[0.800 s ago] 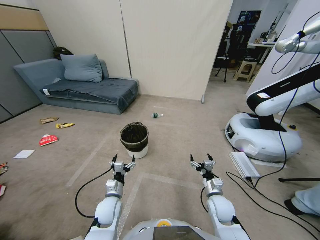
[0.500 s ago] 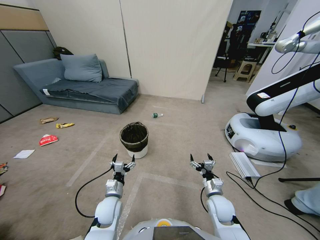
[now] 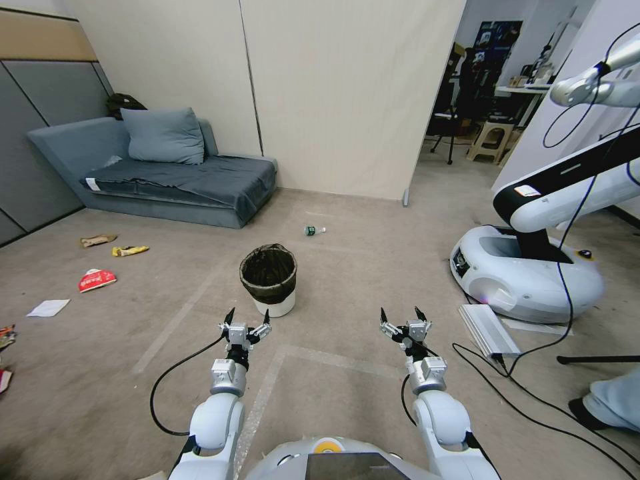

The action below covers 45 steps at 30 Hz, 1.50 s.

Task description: Pick up the trash bin, then pick up the garbage from the floor and place it into the trash bin.

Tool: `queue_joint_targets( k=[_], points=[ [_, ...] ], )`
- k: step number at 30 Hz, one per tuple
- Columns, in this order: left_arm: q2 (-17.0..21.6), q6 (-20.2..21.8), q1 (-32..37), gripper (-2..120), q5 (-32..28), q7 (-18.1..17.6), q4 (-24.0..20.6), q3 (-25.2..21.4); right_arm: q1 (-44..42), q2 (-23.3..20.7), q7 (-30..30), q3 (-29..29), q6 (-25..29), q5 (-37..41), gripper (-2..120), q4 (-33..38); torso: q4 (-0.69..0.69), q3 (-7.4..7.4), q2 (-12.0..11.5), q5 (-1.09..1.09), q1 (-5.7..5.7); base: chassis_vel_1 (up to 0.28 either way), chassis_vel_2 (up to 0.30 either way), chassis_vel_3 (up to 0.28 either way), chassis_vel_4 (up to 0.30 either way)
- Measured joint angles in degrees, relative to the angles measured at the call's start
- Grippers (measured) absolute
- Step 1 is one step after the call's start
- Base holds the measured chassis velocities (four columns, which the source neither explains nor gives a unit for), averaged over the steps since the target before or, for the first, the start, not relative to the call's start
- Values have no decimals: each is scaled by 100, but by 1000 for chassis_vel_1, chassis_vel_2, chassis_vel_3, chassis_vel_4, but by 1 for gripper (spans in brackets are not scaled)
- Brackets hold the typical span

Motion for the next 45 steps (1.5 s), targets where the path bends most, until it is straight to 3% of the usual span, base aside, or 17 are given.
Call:
queue_joint_targets(
  k=[4,6,7,13,14,17,20,29,45],
  points=[
    [29,277,35,100,-24,-123,-261,-1,-185,66,19,-14,-38,-100,100,350,-1,0,0,0,0,0,0,0,0],
    [76,759,104,100,-79,-326,-651,-2,-450,171,50,-42,-118,-258,100,821,-1,0,0,0,0,0,0,0,0],
    [76,759,104,100,-79,-326,-651,-2,-450,171,50,-42,-118,-258,100,821,-1,0,0,0,0,0,0,0,0],
    [178,1829,247,100,-196,-783,-1532,-2,-1040,399,129,-107,-289,-618,100,1809,-2,0,0,-3,0,0,0,0,0],
    [178,1829,247,100,-196,-783,-1532,-2,-1040,399,129,-107,-289,-618,100,1809,-2,0,0,-3,0,0,0,0,0],
    [239,2429,327,100,-262,-1037,-2023,-1,-1108,419,138,-115,-320,-664,100,1868,-1,0,0,0,0,0,0,0,0],
    [256,2743,371,100,-301,-1250,-2151,29,-1110,420,139,-117,-321,-667,100,1868,0,0,0,0,0,0,0,0,0],
    [249,2784,375,100,-210,-1284,-2157,62,-1074,424,-4,-93,221,-704,100,1772,0,0,0,0,0,0,0,0,0],
    [240,2732,371,100,-144,-1240,-2123,85,-1072,430,-12,-84,275,-698,100,1757,-1,0,0,1,-1,-19,13,13,-17]
  ],
)
